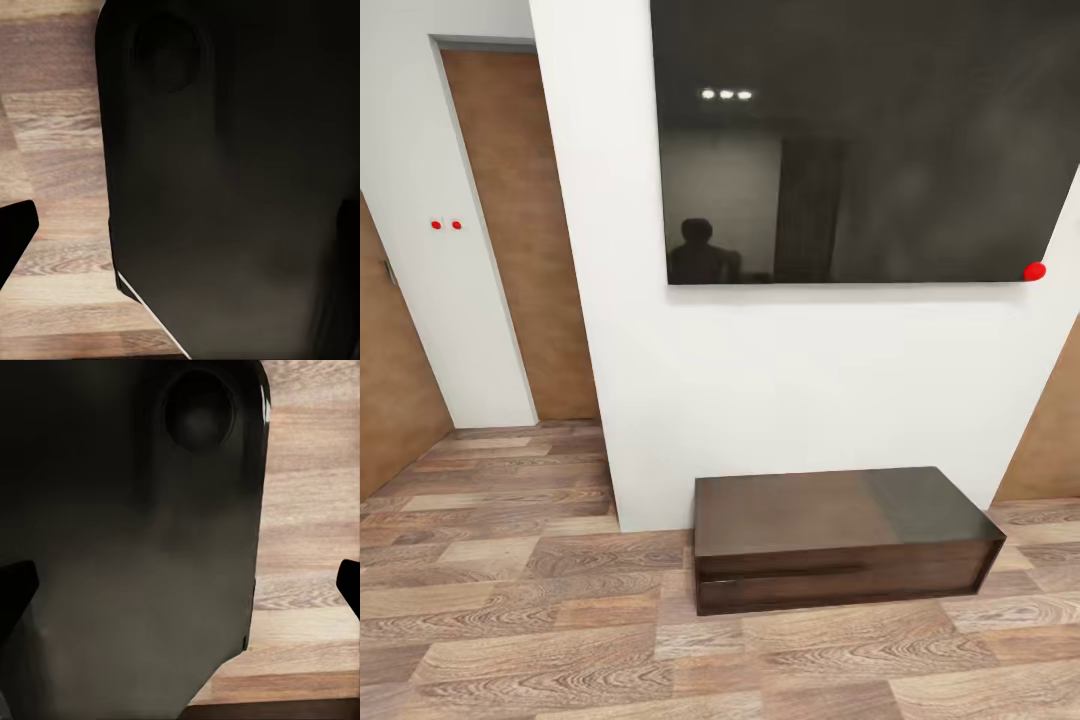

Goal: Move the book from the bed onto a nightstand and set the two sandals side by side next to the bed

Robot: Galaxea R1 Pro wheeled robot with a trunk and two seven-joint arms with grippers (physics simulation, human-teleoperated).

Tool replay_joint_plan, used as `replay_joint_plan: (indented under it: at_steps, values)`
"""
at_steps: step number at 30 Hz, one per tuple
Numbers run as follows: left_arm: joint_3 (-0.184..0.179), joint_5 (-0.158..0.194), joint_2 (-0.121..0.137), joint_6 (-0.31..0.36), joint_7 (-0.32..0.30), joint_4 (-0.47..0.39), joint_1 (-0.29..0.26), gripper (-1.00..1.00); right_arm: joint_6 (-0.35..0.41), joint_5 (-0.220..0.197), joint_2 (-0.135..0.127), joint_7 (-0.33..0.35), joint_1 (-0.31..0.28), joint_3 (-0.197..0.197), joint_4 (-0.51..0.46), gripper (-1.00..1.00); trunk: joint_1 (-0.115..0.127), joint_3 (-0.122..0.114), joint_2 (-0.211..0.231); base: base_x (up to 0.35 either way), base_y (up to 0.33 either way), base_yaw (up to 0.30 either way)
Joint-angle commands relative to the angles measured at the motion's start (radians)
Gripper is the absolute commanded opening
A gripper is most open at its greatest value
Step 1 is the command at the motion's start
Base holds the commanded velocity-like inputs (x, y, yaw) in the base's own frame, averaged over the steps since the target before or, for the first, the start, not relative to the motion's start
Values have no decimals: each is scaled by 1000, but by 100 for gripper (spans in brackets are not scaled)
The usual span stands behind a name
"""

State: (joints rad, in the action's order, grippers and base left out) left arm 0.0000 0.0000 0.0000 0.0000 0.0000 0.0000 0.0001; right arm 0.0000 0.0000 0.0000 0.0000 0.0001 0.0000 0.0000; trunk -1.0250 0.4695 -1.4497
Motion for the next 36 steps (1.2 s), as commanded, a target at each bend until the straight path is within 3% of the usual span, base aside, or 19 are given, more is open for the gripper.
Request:
replay_joint_plan:
  at_steps: [1, 4, 34, 36]
  values:
    - [0, 0, 0, 0, 0, 0, 0, 100, 0, 0, 0, 0, 0, 0, 0, 100, 0, 0, 0, 0, 0, 0]
    - [0, -3, 17, -2, -5, -6, 11, 100, -1, 2, 9, -4, -14, -2, -11, 100, 0, 0, 0, 0, 0, 0]
    - [0, -3, 17, -2, -5, -6, 11, 100, -2, 3, 8, -3, -14, -2, -11, 100, 0, 0, 0, 0, 0, 0]
    - [0, -2, 25, -2, -5, -6, 16, 100, -2, 2, 9, -4, -19, -2, -16, 100, 0, 0, 0, 0, 0, 0]
